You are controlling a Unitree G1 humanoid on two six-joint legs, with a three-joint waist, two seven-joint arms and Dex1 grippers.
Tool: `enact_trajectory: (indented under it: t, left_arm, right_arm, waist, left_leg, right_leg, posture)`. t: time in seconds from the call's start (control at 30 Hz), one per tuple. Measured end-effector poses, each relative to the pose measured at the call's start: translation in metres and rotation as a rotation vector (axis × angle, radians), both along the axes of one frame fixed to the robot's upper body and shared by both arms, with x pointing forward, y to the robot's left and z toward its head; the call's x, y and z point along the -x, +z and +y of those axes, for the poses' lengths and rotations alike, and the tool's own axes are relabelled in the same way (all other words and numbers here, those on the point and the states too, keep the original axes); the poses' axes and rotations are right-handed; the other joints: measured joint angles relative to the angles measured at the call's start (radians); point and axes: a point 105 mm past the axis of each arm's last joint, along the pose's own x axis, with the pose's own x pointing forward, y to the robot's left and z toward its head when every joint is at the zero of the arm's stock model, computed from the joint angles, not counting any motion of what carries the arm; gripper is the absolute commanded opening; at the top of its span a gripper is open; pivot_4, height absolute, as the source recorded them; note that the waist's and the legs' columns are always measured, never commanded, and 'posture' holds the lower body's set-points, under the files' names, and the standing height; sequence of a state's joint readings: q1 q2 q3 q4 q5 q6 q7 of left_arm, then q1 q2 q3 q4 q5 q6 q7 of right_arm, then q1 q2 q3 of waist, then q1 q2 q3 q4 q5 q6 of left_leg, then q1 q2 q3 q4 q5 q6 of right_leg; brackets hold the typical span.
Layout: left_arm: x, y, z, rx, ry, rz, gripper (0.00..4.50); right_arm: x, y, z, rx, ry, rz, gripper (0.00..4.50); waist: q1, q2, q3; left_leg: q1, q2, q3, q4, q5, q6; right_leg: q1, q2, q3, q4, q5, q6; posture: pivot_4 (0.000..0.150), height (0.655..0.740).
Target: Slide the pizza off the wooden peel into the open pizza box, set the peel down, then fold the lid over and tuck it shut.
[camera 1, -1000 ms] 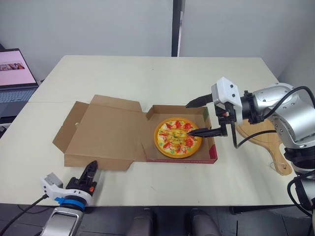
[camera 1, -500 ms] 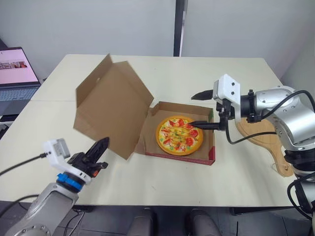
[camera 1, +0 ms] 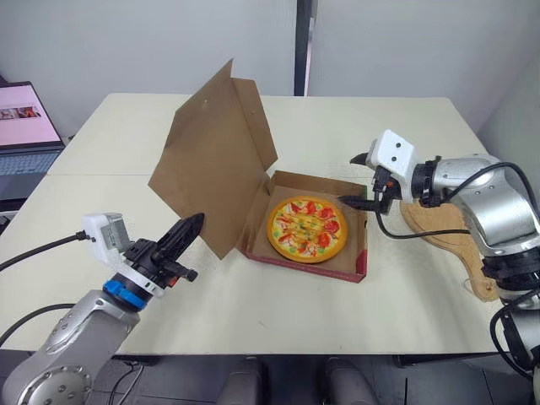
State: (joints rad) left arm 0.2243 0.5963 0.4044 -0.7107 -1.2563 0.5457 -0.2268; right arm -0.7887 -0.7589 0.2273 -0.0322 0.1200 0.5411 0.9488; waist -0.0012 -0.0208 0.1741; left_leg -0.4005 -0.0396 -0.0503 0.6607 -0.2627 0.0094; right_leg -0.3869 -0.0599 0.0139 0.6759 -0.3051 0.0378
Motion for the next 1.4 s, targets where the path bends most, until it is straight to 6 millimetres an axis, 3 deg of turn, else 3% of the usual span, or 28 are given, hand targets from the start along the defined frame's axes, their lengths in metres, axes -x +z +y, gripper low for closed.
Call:
enact_trajectory:
  t: [0.1, 0.43, 0.63, 0.8, 1.4]
  left_arm:
    - [0.003, 0.0, 0.001, -0.014, -0.022, -0.008, 0.0]
    - [-0.003, 0.004, -0.005, -0.028, -0.051, -0.027, 0.0]
    - [-0.007, 0.006, -0.01, -0.031, -0.058, -0.036, 0.0]
    - [-0.009, 0.003, -0.011, -0.034, -0.054, -0.027, 0.0]
    - [-0.028, 0.005, -0.004, -0.074, -0.044, -0.062, 0.0]
  right_arm:
    - [-0.017, -0.002, -0.005, 0.045, -0.046, -0.032, 3.6]
    - [-0.08, -0.021, -0.013, 0.287, -0.129, -0.109, 0.05]
    - [-0.095, -0.039, -0.019, 0.401, -0.158, -0.092, 0.05]
    - [-0.094, -0.057, -0.023, 0.474, -0.145, -0.039, 0.05]
    - [-0.079, -0.061, -0.028, 0.497, -0.019, 0.104, 0.05]
  waist:
    - [-0.003, 0.0, 0.0]
    - [-0.007, 0.0, 0.001]
    - [-0.008, 0.0, 0.002]
    - [-0.009, 0.001, 0.003]
    - [-0.007, 0.001, 0.003]
  left_leg:
    - [0.0, 0.0, 0.0, 0.0, 0.0, 0.0]
    - [0.0, 0.0, 0.001, 0.0, 0.003, -0.005]
    - [0.0, 0.0, 0.001, 0.0, 0.003, -0.005]
    - [0.0, 0.0, 0.001, 0.0, 0.003, -0.006]
    - [0.001, 0.0, 0.0, 0.0, 0.003, -0.006]
  right_leg:
    - [0.0, 0.0, 0.0, 0.0, 0.0, 0.0]
    - [-0.001, 0.001, 0.001, 0.001, 0.0, 0.0]
    - [-0.001, 0.001, 0.001, 0.001, 0.0, 0.0]
    - [-0.001, 0.002, 0.001, 0.002, 0.0, 0.0]
    - [-0.001, 0.003, 0.001, 0.003, 0.0, 0.0]
  posture:
    - [0.15, 0.7318]
    - [0.15, 0.7318]
    - [0.15, 0.7318]
    - [0.15, 0.7318]
    - [0.15, 0.7318]
